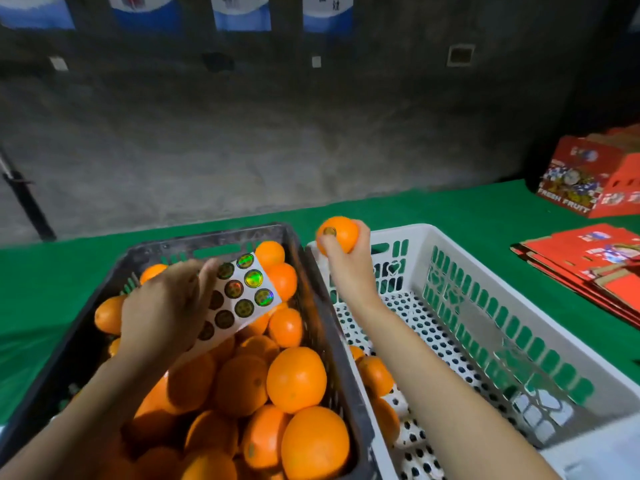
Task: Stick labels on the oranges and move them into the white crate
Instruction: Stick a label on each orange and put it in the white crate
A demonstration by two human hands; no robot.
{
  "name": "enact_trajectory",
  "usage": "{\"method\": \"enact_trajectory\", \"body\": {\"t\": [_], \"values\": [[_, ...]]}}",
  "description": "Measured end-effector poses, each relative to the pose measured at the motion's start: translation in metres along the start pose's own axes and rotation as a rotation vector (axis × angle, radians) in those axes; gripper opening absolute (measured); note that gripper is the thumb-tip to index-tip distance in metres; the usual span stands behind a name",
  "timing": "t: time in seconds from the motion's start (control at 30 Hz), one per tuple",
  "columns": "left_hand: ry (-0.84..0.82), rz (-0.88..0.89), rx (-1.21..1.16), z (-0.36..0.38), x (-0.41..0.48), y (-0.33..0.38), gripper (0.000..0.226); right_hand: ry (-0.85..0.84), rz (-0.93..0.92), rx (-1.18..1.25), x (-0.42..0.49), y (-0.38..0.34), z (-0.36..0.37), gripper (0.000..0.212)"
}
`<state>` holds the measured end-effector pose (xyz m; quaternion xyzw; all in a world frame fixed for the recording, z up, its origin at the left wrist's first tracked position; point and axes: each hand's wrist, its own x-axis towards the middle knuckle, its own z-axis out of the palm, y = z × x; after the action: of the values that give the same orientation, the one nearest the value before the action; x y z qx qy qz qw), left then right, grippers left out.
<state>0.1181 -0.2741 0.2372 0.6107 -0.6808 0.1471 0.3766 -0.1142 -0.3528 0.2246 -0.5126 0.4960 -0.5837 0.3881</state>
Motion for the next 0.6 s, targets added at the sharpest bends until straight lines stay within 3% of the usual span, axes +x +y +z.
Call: {"method": "enact_trajectory", "body": {"t": [0.13,0.23,0.3,0.4,0.5,0.6], "values": [[-0.042,-0.092,-0.026,0.004,-0.002,-0.004,0.051,-0.024,0.108,-0.794,0.028,0.033,-0.04,0.053],[-0.074,-0.127,-0.058,0.007,-0.001,-0.006,0.046,-0.186,0.208,-1.149,0.033,0.064,-0.052,0.049],[-0.092,-0.121,-0.092,0.005,-0.002,-0.01,0.036,-0.352,0.337,-1.224,0.032,0.088,-0.053,0.047],[-0.092,-0.116,-0.176,0.004,-0.001,-0.015,0.027,-0.518,0.502,-1.153,0.03,0.114,-0.053,0.046],[-0.128,-0.094,-0.259,0.009,-0.002,-0.019,0.031,-0.643,0.516,-1.26,0.03,0.117,-0.049,0.076],[-0.178,-0.128,-0.354,0.013,-0.003,-0.021,0.03,-0.738,0.506,-1.351,0.033,0.117,-0.045,0.077]]}}
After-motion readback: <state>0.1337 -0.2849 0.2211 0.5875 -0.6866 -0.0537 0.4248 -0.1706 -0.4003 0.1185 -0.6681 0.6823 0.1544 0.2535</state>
